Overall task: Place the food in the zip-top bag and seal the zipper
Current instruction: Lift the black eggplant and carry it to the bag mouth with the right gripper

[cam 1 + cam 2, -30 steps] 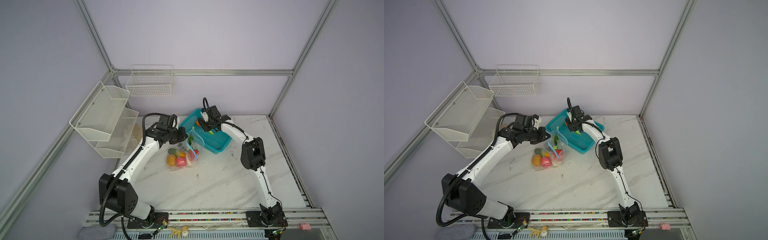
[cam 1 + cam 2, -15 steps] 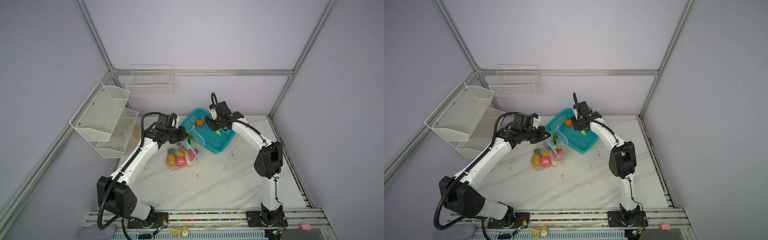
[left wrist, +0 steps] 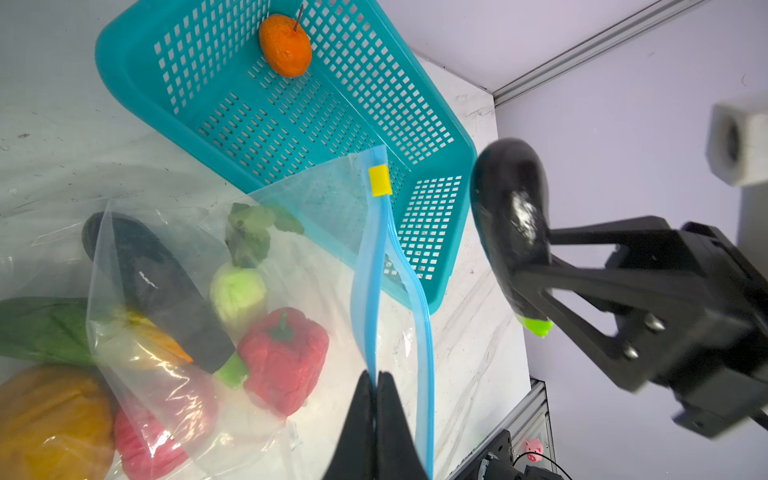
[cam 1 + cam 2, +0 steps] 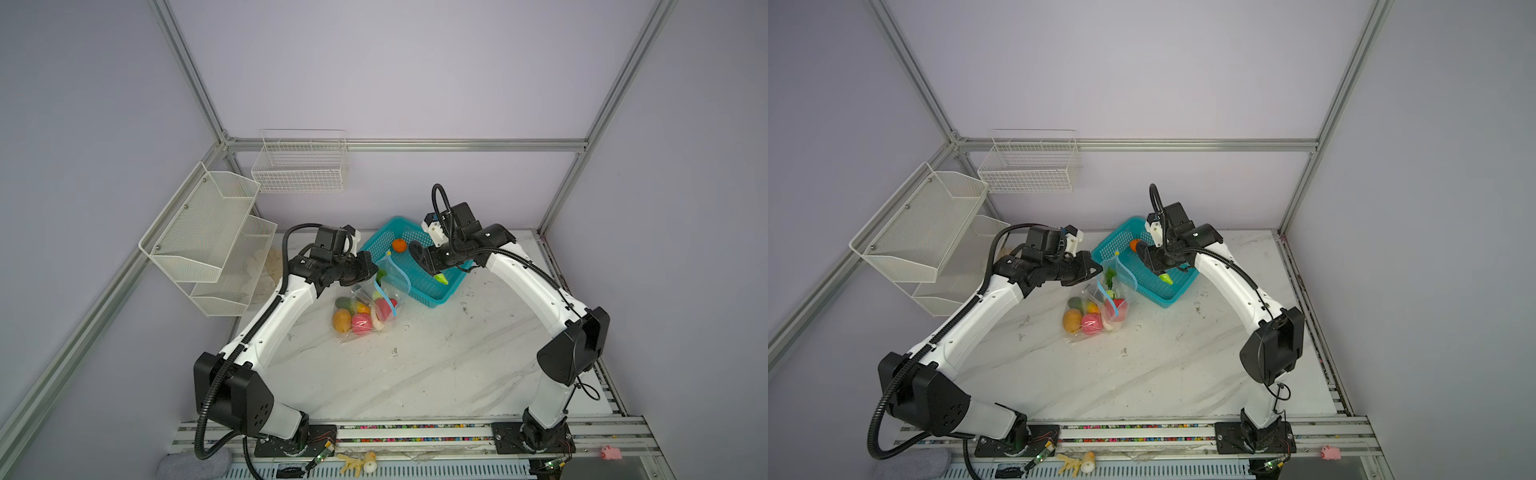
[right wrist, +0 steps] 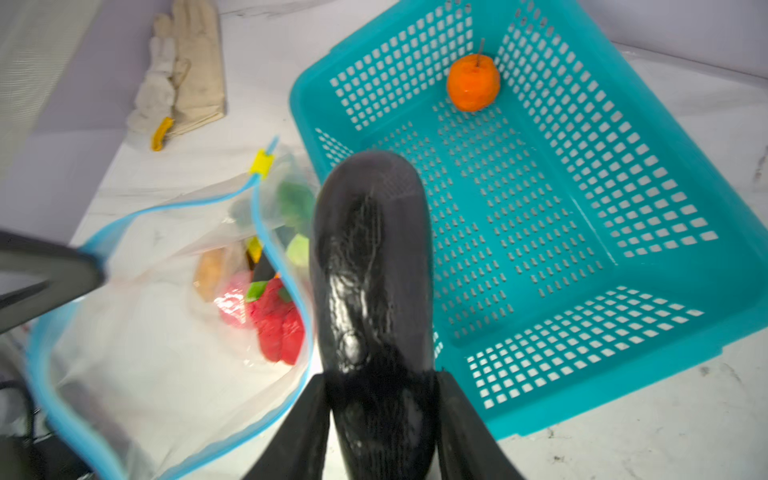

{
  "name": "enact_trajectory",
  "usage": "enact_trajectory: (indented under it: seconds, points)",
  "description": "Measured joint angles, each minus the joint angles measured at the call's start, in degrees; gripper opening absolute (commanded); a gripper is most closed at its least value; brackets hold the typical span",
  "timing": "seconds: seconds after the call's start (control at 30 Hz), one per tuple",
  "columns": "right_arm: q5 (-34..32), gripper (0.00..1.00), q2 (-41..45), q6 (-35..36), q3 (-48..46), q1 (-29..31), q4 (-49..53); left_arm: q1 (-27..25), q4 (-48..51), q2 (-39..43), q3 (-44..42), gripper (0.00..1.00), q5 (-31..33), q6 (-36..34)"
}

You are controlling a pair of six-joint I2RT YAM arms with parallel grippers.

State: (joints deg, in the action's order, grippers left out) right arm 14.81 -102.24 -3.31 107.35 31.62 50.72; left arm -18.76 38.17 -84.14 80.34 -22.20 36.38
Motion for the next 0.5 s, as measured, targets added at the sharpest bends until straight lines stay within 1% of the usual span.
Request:
enact_trajectory:
  seconds: [0.1, 0.2, 0.37, 0.5]
  points:
    - [2.6, 0.42, 1.9, 0.2, -0.2, 1.2, 0.3, 0.0, -0.2, -0.1, 0.0, 0.0, -0.2, 0.0]
    - [4.1, 0.42, 2.0, 0.5, -0.1, 2.6, 1.2, -0.2, -0.4, -0.3, 0.0, 0.0, -0.1, 0.0]
    - [5.9, 0.42, 1.8, 1.2, -0.9, 4.9, 2.7, -0.8, -0.5, -0.3, 0.0, 0.0, -0.1, 0.0]
    - [6.7, 0.42, 1.8, 1.5, -2.9, 5.4, 2.9, -0.9, -0.5, -0.3, 0.0, 0.0, -0.1, 0.0]
